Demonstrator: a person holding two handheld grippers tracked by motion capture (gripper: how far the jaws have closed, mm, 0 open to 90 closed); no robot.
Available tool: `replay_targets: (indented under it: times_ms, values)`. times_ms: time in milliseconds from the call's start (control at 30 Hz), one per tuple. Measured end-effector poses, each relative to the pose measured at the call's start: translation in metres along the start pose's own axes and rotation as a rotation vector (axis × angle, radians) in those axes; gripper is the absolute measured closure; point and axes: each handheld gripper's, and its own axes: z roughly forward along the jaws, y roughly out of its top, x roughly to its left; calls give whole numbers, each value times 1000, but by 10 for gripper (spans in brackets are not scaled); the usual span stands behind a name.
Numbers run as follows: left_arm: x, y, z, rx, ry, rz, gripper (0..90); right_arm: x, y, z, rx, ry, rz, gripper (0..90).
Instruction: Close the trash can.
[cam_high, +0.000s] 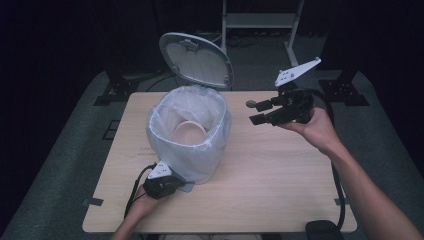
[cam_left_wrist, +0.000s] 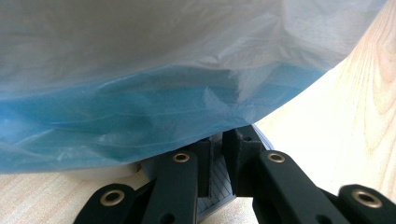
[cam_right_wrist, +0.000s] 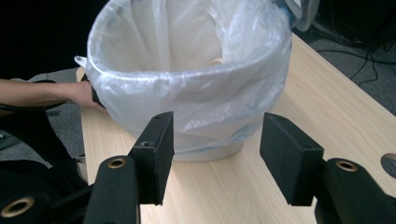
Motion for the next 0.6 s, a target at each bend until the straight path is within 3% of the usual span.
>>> replay_targets:
  times_ms: [300, 367, 400, 433, 533, 600]
  values:
    - [-2, 1, -1, 11, 14, 15, 812, -9, -22, 4, -8, -6, 35, 415]
    - [-4, 3, -3, 27, 23, 34, 788, -11, -28, 5, -15, -7, 40, 414]
    - [-4, 4, -5, 28, 14, 21, 750, -12, -31, 6, -16, -8, 47, 409]
    - [-5, 4, -8, 6, -3, -1, 735, -13, -35, 7, -19, -12, 49, 404]
    - [-7, 7, -17, -15, -20, 17, 703, -17, -47, 10, -15, -21, 61, 399]
    - [-9, 6, -23, -34, -21, 6, 680, -20, -56, 12, -27, -26, 73, 400]
